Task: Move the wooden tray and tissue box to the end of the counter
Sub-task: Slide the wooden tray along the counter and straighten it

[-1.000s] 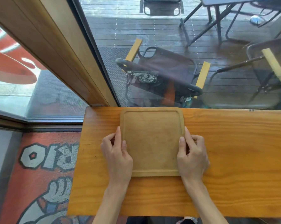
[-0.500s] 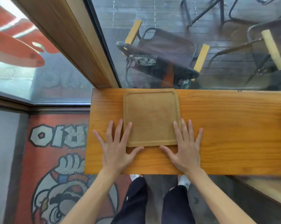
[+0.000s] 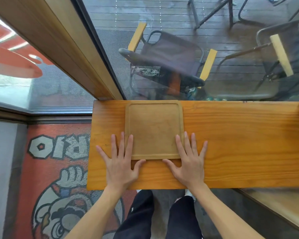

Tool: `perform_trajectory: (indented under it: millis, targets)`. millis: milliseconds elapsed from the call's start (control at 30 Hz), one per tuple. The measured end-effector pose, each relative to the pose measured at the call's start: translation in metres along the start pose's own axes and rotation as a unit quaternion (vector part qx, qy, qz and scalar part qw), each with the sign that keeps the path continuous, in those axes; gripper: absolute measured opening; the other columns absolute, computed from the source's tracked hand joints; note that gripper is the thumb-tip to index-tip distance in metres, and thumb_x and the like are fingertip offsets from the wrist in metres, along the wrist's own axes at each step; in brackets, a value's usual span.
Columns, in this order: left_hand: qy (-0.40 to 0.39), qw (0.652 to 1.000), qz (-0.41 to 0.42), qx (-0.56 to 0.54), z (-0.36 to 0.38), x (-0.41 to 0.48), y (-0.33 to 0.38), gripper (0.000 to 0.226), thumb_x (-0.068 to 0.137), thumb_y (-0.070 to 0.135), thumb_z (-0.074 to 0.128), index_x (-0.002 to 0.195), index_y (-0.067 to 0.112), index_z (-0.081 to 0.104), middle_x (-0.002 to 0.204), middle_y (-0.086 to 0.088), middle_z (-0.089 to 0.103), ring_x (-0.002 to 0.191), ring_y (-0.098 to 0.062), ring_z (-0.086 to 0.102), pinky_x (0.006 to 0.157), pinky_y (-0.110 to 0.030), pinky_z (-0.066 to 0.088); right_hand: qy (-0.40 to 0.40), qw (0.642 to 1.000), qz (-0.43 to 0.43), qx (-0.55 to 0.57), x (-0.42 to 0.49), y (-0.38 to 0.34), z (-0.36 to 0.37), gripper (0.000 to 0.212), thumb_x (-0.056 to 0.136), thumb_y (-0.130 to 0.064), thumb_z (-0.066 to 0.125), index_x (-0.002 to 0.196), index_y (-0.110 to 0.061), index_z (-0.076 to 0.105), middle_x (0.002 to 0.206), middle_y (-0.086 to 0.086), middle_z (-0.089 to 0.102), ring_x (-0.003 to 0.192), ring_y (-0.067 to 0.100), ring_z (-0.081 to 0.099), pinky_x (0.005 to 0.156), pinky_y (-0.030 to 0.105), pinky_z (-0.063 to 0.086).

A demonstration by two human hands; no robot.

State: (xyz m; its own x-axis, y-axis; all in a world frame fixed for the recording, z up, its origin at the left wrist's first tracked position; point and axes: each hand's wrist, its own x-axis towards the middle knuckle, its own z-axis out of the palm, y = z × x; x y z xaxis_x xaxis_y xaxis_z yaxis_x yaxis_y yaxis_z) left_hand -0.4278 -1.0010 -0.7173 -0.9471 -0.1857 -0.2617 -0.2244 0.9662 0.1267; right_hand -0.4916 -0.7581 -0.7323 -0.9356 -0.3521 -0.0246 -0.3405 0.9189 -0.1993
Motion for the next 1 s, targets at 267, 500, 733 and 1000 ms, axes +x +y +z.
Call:
perform_trajectory:
  millis: [267, 500, 733, 1000]
  targets:
    - [-0.014, 1.000, -0.004, -0.002, 0.0017, 0.0026, -0.0001, 0.087, 0.089, 0.071, 0.030, 0.155, 0.016, 0.016, 0.164, -0.012, 0.009, 0.150, -0.038, 0.008, 0.104, -0.080, 0.004, -0.003, 1.000, -0.002, -0.004, -0.0004, 0.0006, 0.0006, 0.093, 0.083, -0.078, 0.051, 0.156, -0.023, 0.032, 0.164, 0.009, 0.026, 0.154, 0.035, 0.016, 0.114, 0.075, 0.010]
    - [-0.013, 1.000, 0.008, 0.007, 0.0025, 0.0017, -0.0016, 0.083, 0.090, 0.067, 0.029, 0.155, 0.017, 0.015, 0.164, -0.013, 0.008, 0.149, -0.040, 0.007, 0.103, -0.081, 0.004, 0.001, 1.000, -0.001, -0.003, -0.0009, -0.0010, -0.0009, 0.090, 0.085, -0.075, 0.050, 0.155, -0.021, 0.034, 0.164, 0.011, 0.027, 0.153, 0.036, 0.016, 0.114, 0.075, 0.009]
    - [0.010, 0.999, 0.027, 0.021, 0.0040, 0.0017, -0.0043, 0.083, 0.089, 0.069, 0.033, 0.155, 0.021, 0.017, 0.164, -0.013, 0.010, 0.149, -0.041, 0.008, 0.103, -0.081, 0.003, -0.003, 1.000, 0.003, 0.002, -0.0005, -0.0022, -0.0019, 0.088, 0.087, -0.073, 0.047, 0.154, -0.018, 0.036, 0.163, 0.013, 0.027, 0.153, 0.037, 0.017, 0.113, 0.076, 0.009]
    - [0.026, 0.999, 0.034, 0.024, 0.0059, 0.0022, -0.0042, 0.083, 0.088, 0.070, 0.034, 0.155, 0.023, 0.017, 0.163, -0.012, 0.012, 0.148, -0.042, 0.009, 0.102, -0.082, 0.004, -0.018, 1.000, 0.010, 0.004, 0.0002, -0.0015, -0.0020, 0.087, 0.089, -0.072, 0.043, 0.156, -0.018, 0.032, 0.164, 0.013, 0.025, 0.153, 0.035, 0.016, 0.114, 0.075, 0.008]
